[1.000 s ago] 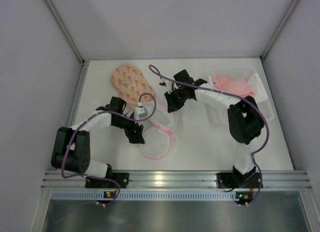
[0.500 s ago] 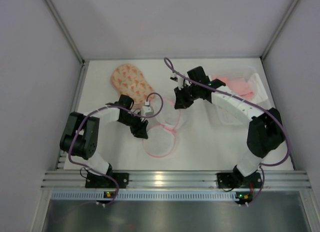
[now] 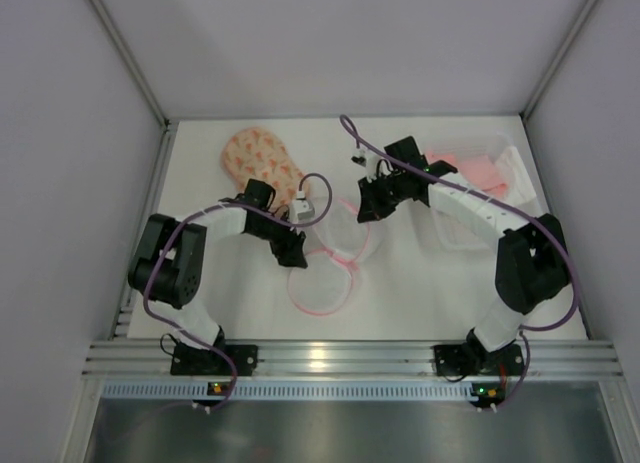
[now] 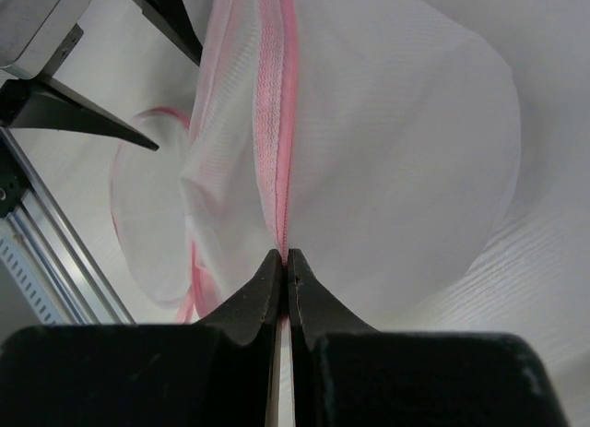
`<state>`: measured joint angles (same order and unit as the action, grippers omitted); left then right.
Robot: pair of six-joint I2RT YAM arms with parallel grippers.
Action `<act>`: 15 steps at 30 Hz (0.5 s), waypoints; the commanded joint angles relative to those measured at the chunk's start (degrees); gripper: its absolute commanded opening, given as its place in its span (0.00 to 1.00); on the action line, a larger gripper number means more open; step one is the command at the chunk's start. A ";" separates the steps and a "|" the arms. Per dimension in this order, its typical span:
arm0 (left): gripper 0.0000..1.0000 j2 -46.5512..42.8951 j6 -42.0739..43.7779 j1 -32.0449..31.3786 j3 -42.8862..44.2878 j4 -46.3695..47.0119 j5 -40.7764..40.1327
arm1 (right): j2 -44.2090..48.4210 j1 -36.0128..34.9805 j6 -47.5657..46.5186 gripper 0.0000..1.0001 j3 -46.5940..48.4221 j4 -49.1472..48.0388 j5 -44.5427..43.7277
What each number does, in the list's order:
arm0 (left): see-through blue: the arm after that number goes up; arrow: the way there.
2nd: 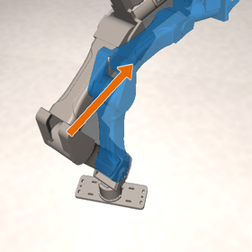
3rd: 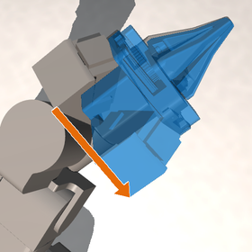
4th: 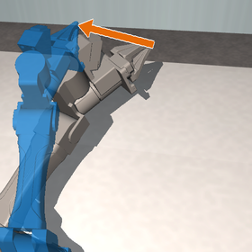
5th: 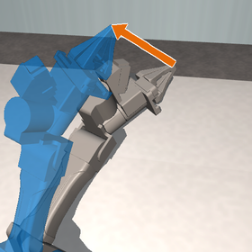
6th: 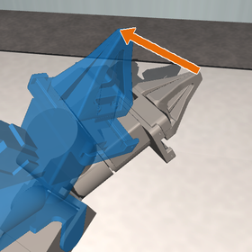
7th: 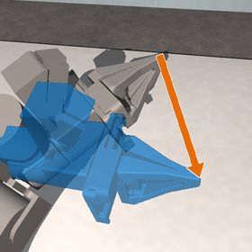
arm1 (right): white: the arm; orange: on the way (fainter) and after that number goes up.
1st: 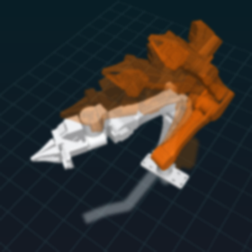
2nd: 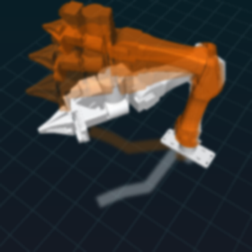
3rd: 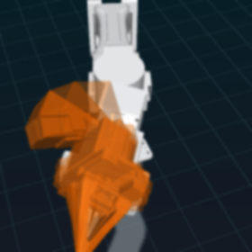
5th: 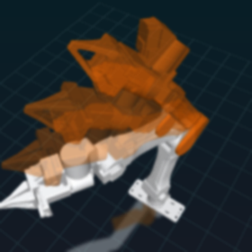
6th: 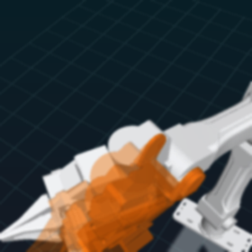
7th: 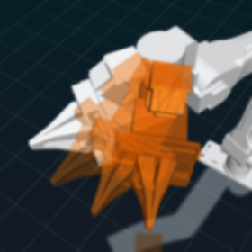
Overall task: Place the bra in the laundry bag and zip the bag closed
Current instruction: Adjust the laundry bag at the center of the board.
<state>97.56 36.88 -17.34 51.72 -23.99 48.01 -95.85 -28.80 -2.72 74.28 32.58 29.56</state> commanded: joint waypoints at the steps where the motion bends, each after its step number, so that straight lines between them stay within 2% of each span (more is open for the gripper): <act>1: 0.77 1.75 4.59 -0.67 2.85 -2.28 3.22 | 2.43 0.85 0.61 0.00 0.25 -0.94 1.73; 4: 0.70 3.07 7.85 -0.94 4.35 -6.24 4.46 | 2.25 1.11 0.87 0.00 0.16 -1.02 1.81; 6: 0.56 4.04 9.34 -1.37 5.31 -8.26 4.64 | 2.25 1.29 0.96 0.00 0.16 -1.11 1.99; 7: 0.46 4.22 9.43 -1.64 5.40 -8.53 4.46 | 2.25 1.29 1.05 0.00 0.16 -1.20 1.90; 8: 0.32 4.22 9.52 -1.73 5.40 -8.71 4.55 | 2.25 1.46 1.14 0.00 0.16 -1.20 1.82; 10: 0.18 3.17 8.65 -1.73 5.05 -8.79 4.90 | 2.42 1.73 1.14 0.00 0.16 -0.94 1.73; 11: 0.06 2.56 8.56 -1.55 5.05 -9.32 5.95 | 2.51 1.81 1.05 0.00 0.16 -0.76 1.64; 12: 0.01 0.90 6.73 -0.94 4.88 -9.67 6.83 | 2.77 2.16 0.79 0.00 -0.01 -0.50 1.20; 15: 0.00 -3.94 1.81 0.73 5.14 -9.67 7.80 | 3.04 3.57 -0.35 0.00 -0.45 0.82 0.24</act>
<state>99.96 41.69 -18.22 55.40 -32.21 51.53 -95.79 -27.20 -2.20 74.22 32.71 30.06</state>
